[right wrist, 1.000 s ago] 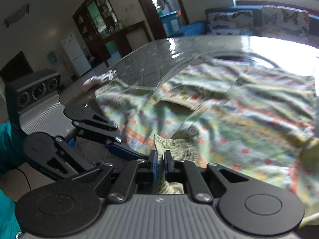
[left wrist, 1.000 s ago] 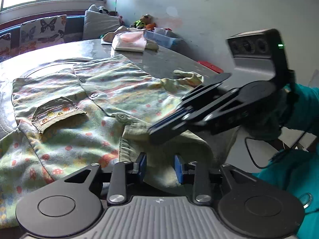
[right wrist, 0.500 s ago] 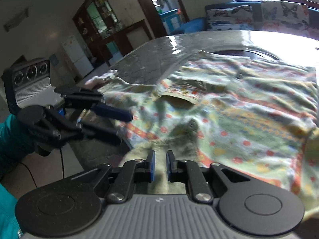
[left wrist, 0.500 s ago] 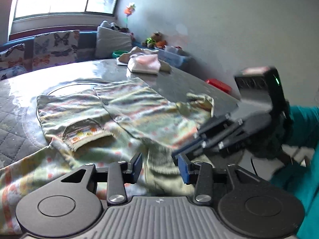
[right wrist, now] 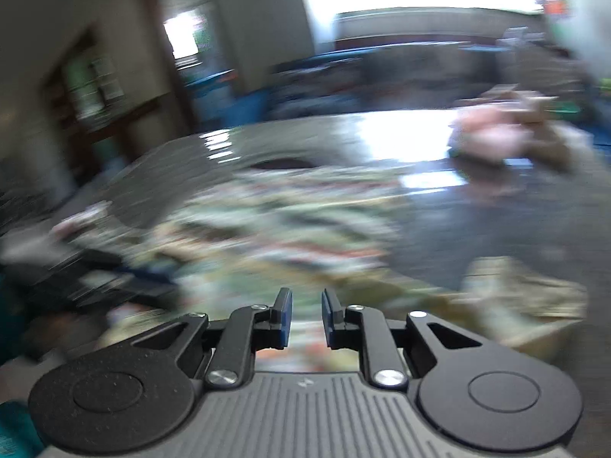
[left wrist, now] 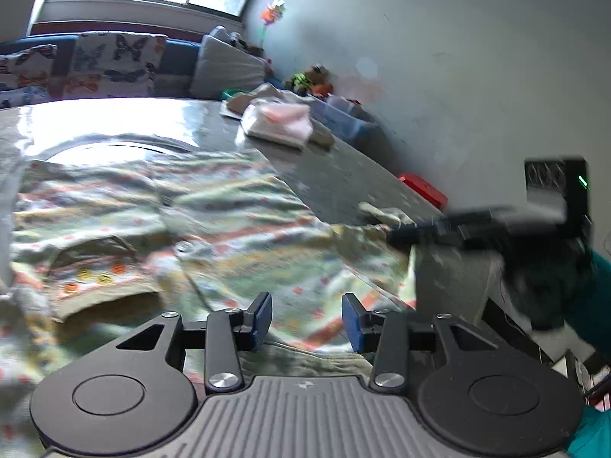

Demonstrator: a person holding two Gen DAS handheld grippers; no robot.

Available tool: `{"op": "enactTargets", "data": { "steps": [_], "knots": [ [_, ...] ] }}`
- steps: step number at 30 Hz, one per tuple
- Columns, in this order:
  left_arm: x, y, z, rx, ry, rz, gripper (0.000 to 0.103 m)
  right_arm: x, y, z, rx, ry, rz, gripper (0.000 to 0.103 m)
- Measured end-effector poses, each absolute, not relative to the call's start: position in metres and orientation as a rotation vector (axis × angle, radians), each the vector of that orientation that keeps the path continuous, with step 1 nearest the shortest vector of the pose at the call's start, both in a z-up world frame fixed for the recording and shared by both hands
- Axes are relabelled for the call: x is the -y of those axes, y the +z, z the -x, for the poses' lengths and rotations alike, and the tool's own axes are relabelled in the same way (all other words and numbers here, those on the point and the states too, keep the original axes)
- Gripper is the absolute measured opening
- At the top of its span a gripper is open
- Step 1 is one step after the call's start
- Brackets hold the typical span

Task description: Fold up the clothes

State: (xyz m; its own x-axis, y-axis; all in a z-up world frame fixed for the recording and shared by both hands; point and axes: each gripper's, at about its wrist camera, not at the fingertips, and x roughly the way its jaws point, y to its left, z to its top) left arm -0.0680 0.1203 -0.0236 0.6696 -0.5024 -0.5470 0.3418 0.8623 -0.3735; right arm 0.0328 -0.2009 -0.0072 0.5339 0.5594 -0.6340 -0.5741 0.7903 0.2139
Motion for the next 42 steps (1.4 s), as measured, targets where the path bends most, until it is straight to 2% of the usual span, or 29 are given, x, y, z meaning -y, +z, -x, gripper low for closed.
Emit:
{"op": "enactTargets", "data": {
  "steps": [4,6,10,14,18,19,21,24,32,42],
  "knots": [
    [-0.106,-0.030,0.068,-0.715,-0.508,0.219,0.046,0.248,-0.012,-0.060,-0.732,0.391,-0.010,0.017],
    [-0.102,-0.034,0.068,-0.728,-0.511,0.216,0.046,0.255,-0.018,-0.067,-0.739,0.359,-0.021,0.022],
    [-0.097,-0.038,0.069,-0.750,-0.511,0.212,0.046,0.269,-0.029,-0.082,-0.751,0.296,-0.042,0.024],
    [-0.095,-0.039,0.069,-0.759,-0.503,0.209,0.047,0.283,-0.041,-0.097,-0.763,0.232,-0.064,0.034],
    [-0.096,-0.039,0.070,-0.761,-0.494,0.212,0.050,0.298,-0.053,-0.113,-0.775,0.169,-0.085,0.034],
    [-0.096,-0.038,0.070,-0.761,-0.492,0.211,0.050,0.301,-0.055,-0.116,-0.778,0.156,-0.091,0.033],
    [-0.096,-0.039,0.069,-0.764,-0.490,0.211,0.050,0.300,-0.055,-0.114,-0.781,0.172,-0.105,0.014],
    [-0.095,-0.039,0.068,-0.767,-0.490,0.212,0.051,0.299,-0.051,-0.108,-0.759,0.166,-0.097,0.006],
    [-0.092,-0.041,0.068,-0.765,-0.515,0.200,0.053,0.319,-0.018,-0.058,-0.622,0.031,-0.029,0.004],
    [-0.091,-0.041,0.068,-0.762,-0.536,0.190,0.055,0.325,-0.025,-0.041,-0.691,0.046,-0.024,0.010]
  ]
}}
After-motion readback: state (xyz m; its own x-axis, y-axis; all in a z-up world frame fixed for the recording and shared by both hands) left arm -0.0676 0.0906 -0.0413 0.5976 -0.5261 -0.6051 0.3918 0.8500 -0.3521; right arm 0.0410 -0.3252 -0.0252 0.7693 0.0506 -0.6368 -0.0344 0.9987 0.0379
